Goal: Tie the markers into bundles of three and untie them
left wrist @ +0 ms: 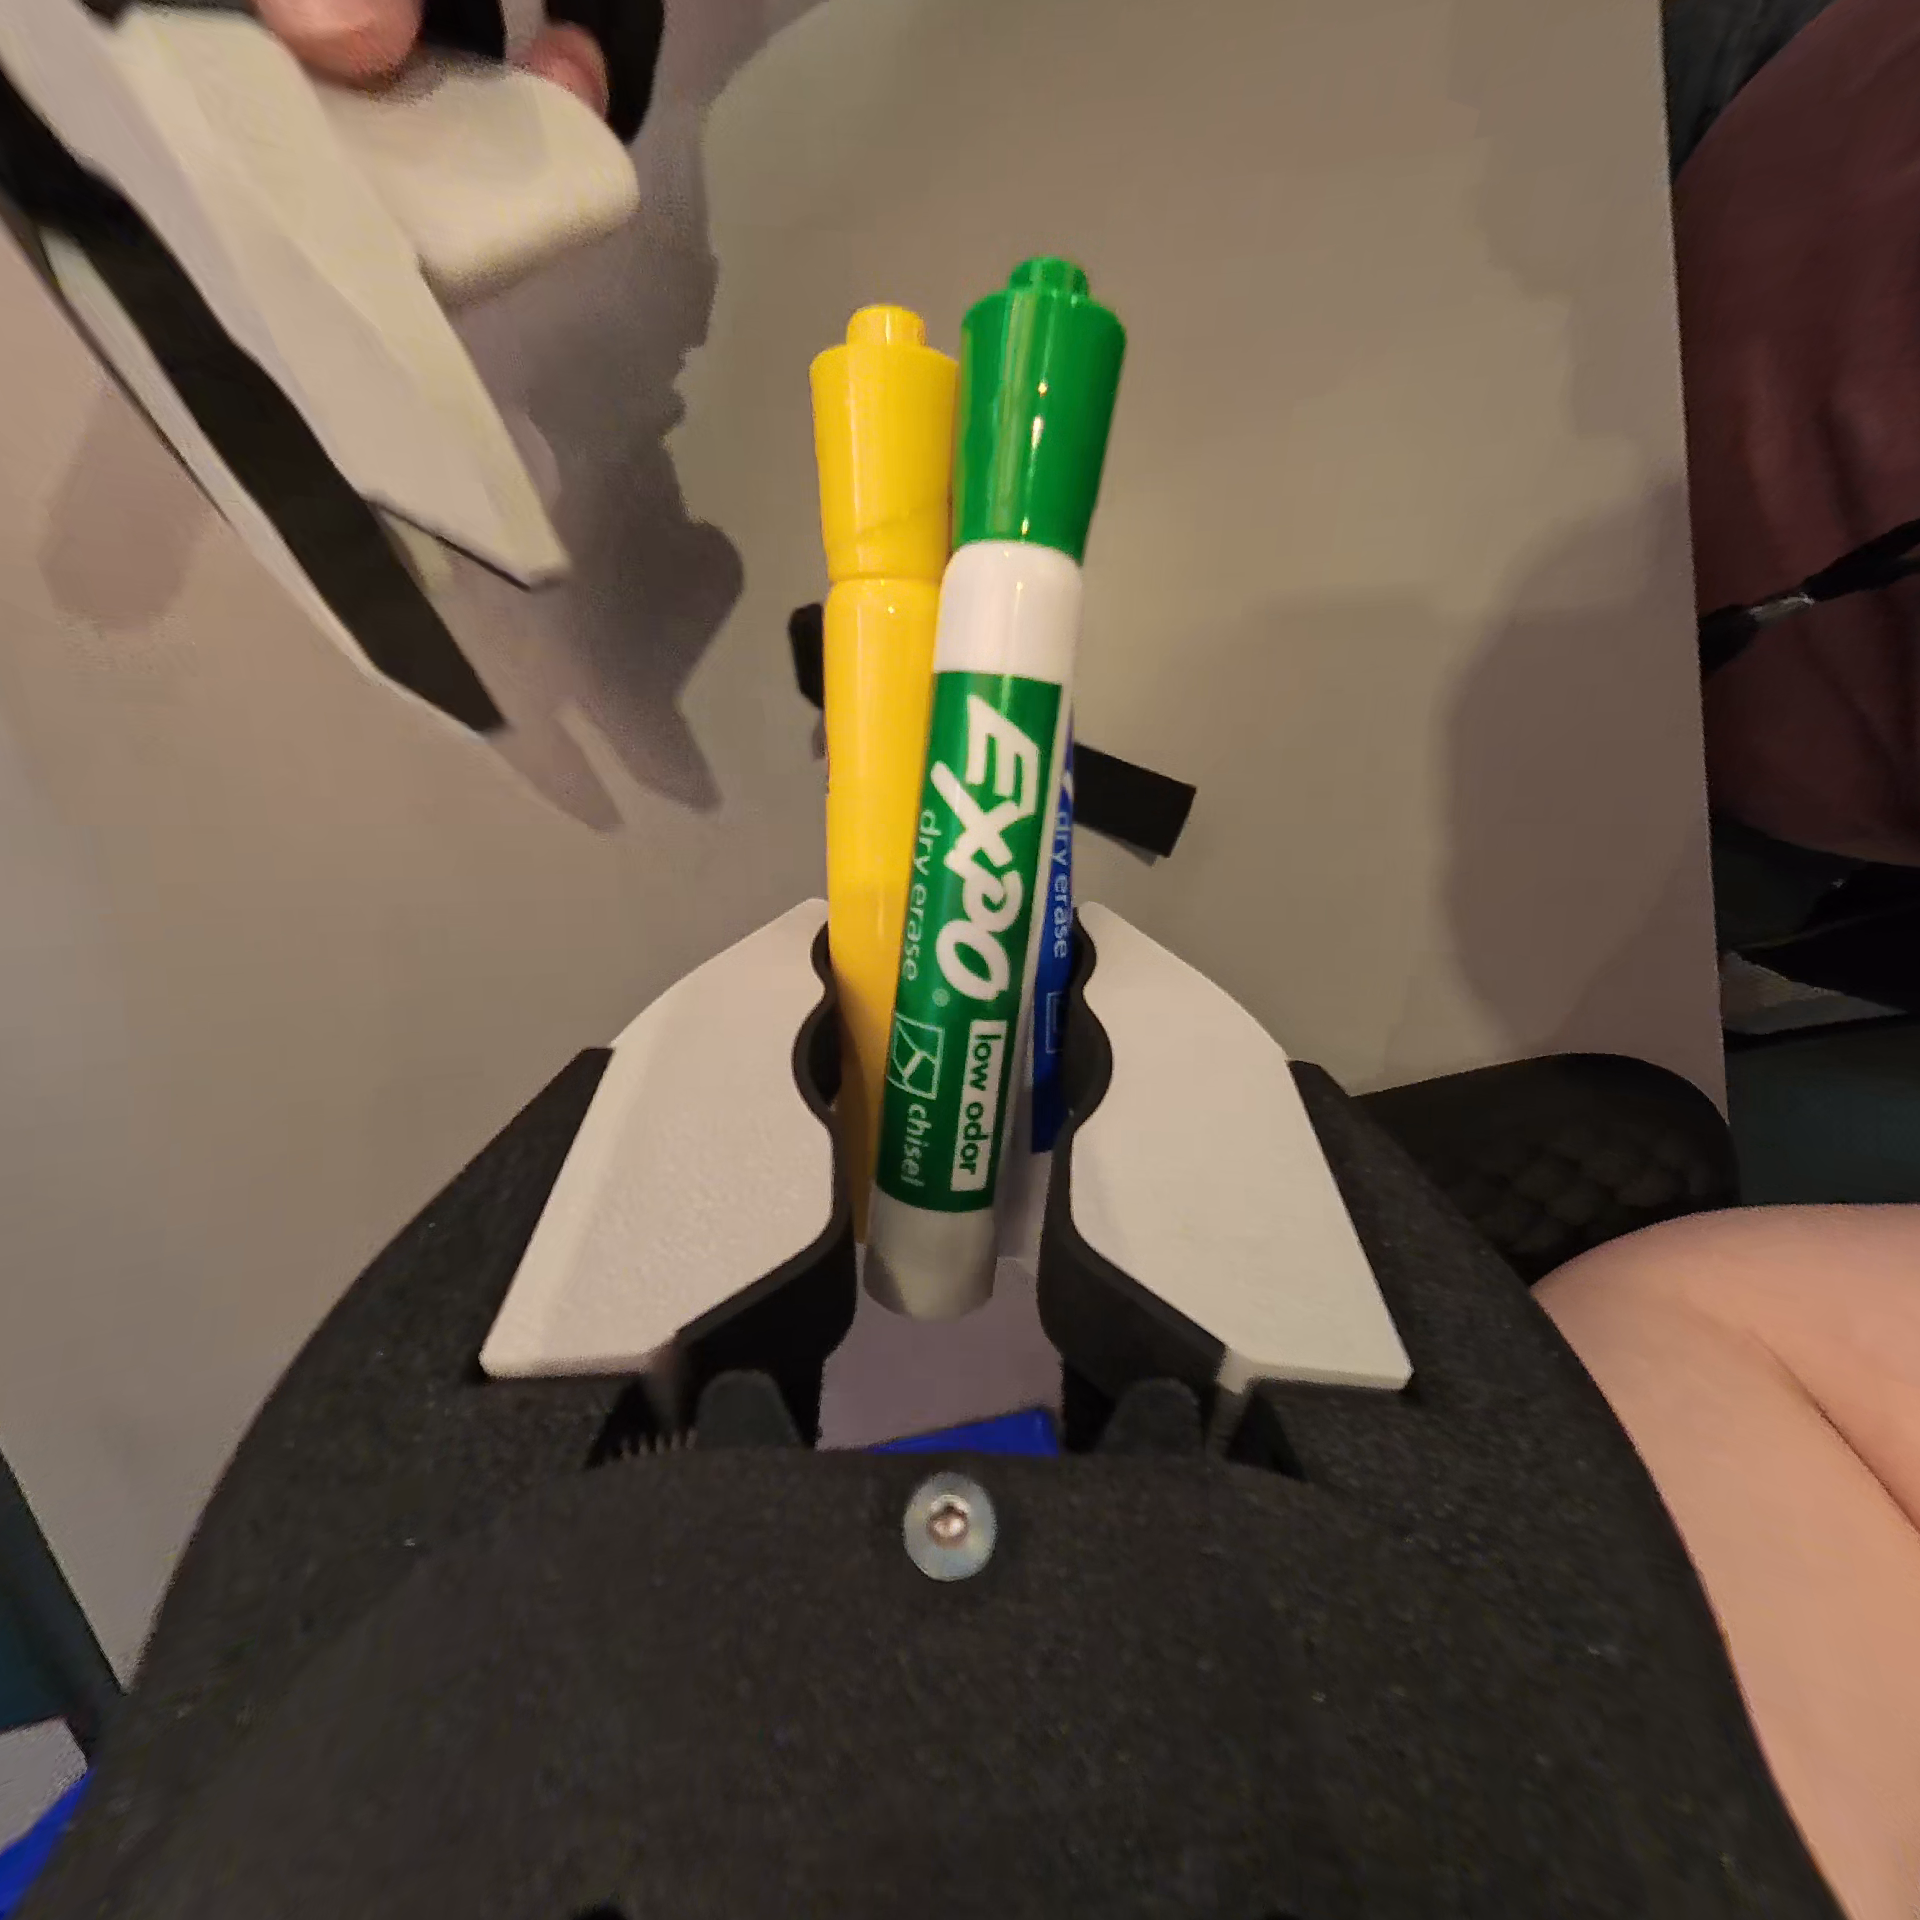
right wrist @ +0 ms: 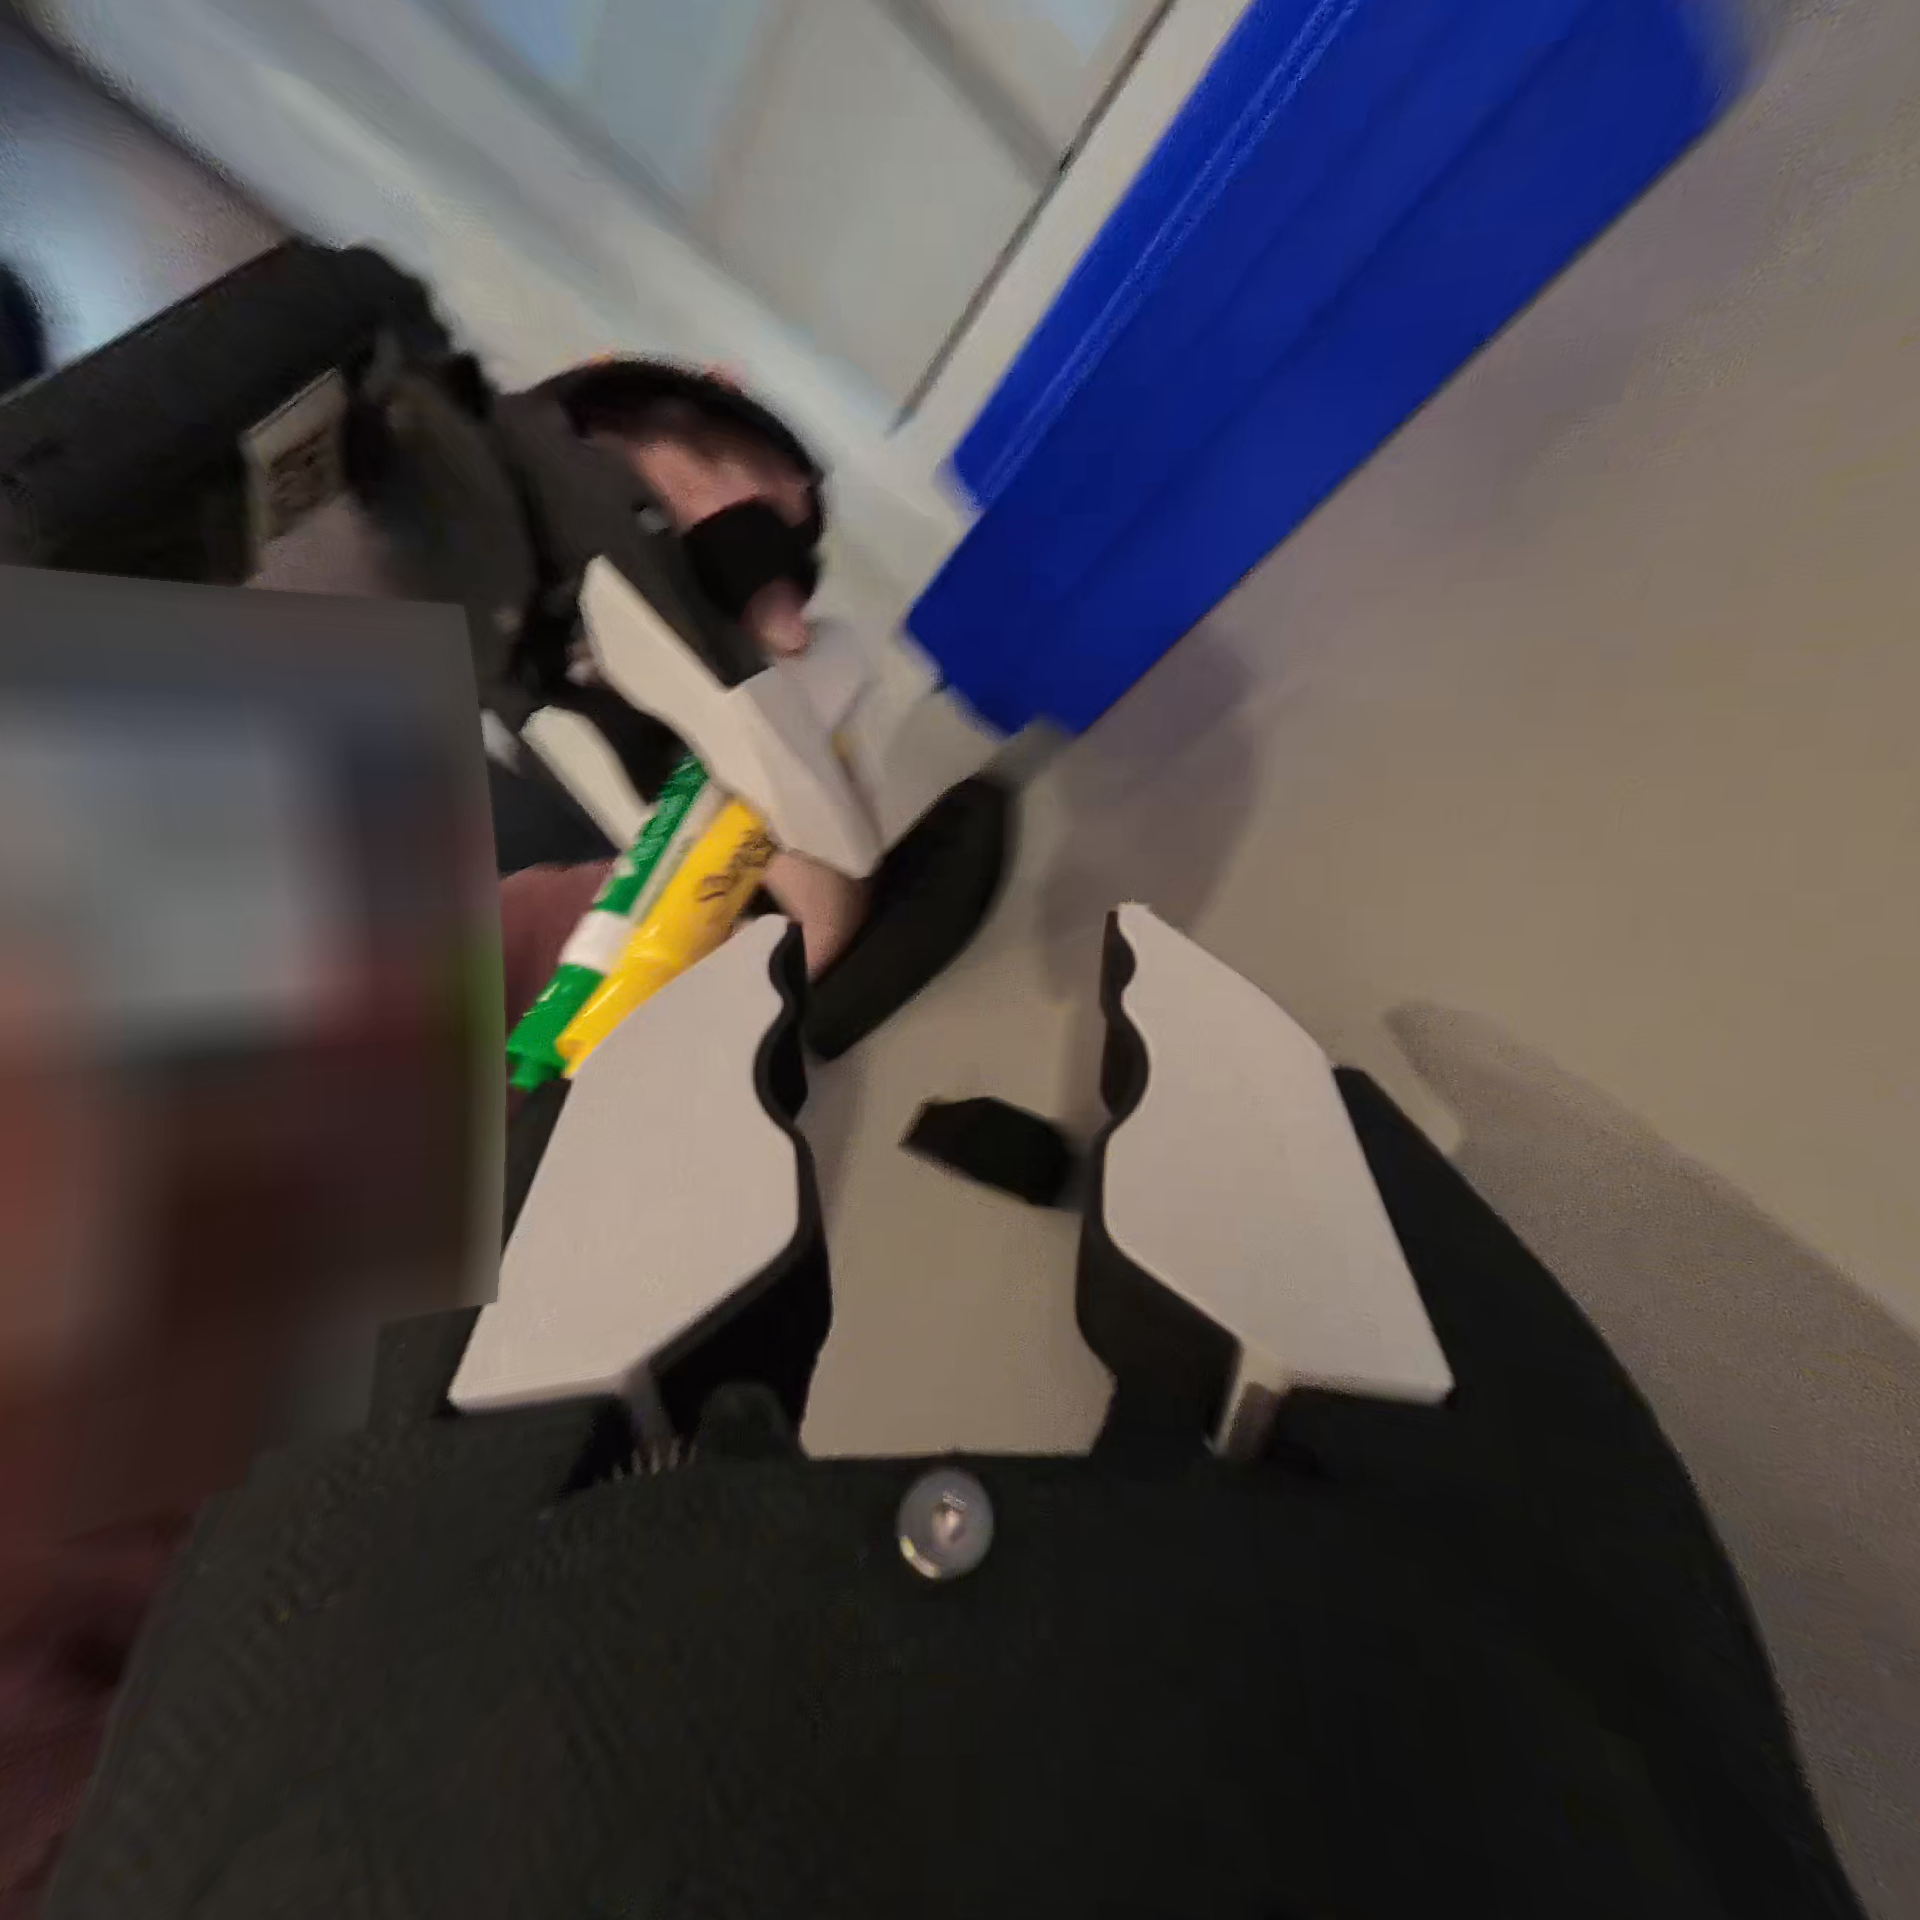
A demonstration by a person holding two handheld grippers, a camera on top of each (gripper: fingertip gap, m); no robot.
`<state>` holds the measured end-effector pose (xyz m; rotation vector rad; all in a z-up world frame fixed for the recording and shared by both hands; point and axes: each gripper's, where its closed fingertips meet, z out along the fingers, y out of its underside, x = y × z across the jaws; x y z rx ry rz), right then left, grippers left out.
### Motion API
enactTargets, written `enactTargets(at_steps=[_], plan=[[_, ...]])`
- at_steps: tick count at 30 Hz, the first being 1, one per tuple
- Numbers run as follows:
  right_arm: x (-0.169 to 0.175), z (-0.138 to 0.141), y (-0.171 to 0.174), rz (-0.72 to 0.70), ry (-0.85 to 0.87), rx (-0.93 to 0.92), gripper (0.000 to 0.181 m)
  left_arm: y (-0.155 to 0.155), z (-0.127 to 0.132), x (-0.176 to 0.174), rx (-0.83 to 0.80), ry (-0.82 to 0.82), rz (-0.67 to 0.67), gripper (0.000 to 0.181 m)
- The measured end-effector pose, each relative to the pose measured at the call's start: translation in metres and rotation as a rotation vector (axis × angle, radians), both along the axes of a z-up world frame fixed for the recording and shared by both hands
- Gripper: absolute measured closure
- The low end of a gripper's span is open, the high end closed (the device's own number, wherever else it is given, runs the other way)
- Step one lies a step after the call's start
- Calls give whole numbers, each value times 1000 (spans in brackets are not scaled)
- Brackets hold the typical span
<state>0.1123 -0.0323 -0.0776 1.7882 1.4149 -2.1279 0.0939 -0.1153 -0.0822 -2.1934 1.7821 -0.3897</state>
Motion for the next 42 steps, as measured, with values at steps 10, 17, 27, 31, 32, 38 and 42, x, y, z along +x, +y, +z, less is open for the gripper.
enactTargets(at_steps=[10, 17, 27, 31, 32, 38, 42], plan=[[32, -44, -21, -402, -66, 424, 137, 18, -15, -41, 2, 150, 190, 142], [16, -80, -49, -267, -226, 477, 173, 23, -13, -41, 19, 112, 190, 142], [61, -59, 21, -492, -249, 796, 178, 51, -26, -23, 14, 32, 225, 142], [90, -14, 73, -730, -177, 1068, 178, 64, -40, -6, 20, 31, 220, 143], [94, 0, 82, -774, -153, 1180, 178, 66, -42, -1, 17, 25, 217, 143], [76, 65, 80, -803, 194, 1806, 177, 80, -58, 17, 31, 16, 229, 142], [49, 53, 61, -706, 315, 1856, 177, 92, -63, 18, 59, 1, 263, 143]])
